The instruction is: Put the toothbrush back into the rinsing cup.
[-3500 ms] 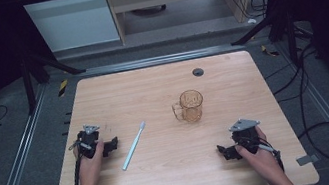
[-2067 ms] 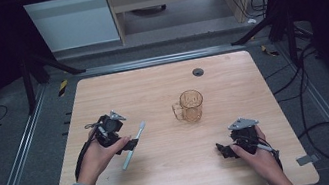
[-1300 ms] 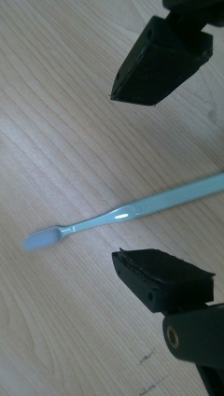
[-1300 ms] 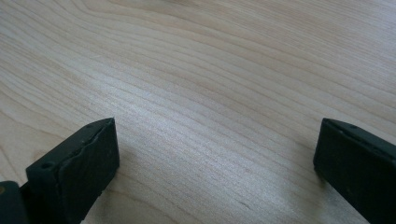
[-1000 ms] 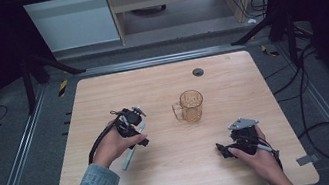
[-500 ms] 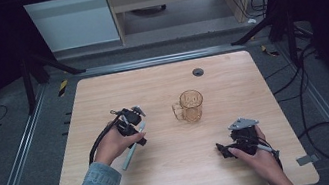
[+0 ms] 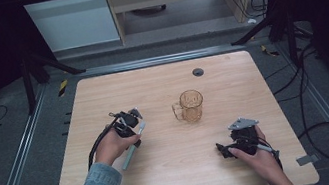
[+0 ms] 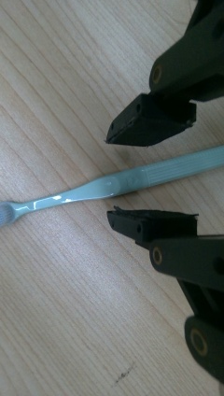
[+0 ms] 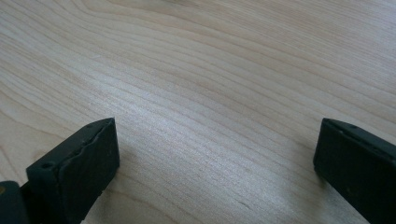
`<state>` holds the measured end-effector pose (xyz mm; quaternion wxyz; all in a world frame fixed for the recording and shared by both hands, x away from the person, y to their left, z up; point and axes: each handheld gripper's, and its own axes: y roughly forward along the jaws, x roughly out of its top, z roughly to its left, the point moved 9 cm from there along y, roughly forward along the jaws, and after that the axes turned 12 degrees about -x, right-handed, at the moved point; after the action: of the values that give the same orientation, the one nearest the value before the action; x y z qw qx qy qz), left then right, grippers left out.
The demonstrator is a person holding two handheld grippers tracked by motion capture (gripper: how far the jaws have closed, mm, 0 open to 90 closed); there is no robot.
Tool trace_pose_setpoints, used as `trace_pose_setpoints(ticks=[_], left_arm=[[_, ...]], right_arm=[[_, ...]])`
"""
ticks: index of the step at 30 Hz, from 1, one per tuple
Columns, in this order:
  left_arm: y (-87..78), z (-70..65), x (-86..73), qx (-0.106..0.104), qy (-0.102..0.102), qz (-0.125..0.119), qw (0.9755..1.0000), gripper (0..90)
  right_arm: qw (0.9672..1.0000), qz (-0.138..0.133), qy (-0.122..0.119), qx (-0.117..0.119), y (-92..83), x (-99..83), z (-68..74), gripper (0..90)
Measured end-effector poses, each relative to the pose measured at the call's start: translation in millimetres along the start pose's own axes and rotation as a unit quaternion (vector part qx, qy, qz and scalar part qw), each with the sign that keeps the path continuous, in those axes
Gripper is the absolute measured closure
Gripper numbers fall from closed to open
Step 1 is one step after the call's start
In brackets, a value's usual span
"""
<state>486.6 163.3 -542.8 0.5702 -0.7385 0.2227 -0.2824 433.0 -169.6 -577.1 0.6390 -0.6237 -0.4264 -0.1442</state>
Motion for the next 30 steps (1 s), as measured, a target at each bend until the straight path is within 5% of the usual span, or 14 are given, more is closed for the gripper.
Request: trace_pose_setpoints(ticks=[11, 14, 30], left_arm=[[8.5, 3.7, 4.2, -0.005, -0.018, 0.005, 0.9998, 66.3], [6.4, 7.0, 7.0, -0.007, -0.033, -0.012, 0.9993, 68.6], [6.5, 7.9, 12.6, 0.000, -0.030, -0.005, 0.9995, 70.7]], right_arm=[[1.0000, 0.004, 0.007, 0.003, -0.9, 0.0, 1.2, 0.6], [1.0000, 0.004, 0.007, 0.003, -1.0, 0.0, 1.2, 0.6], [1.0000, 0.004, 0.008, 0.003, -1.0, 0.0, 1.2, 0.6]])
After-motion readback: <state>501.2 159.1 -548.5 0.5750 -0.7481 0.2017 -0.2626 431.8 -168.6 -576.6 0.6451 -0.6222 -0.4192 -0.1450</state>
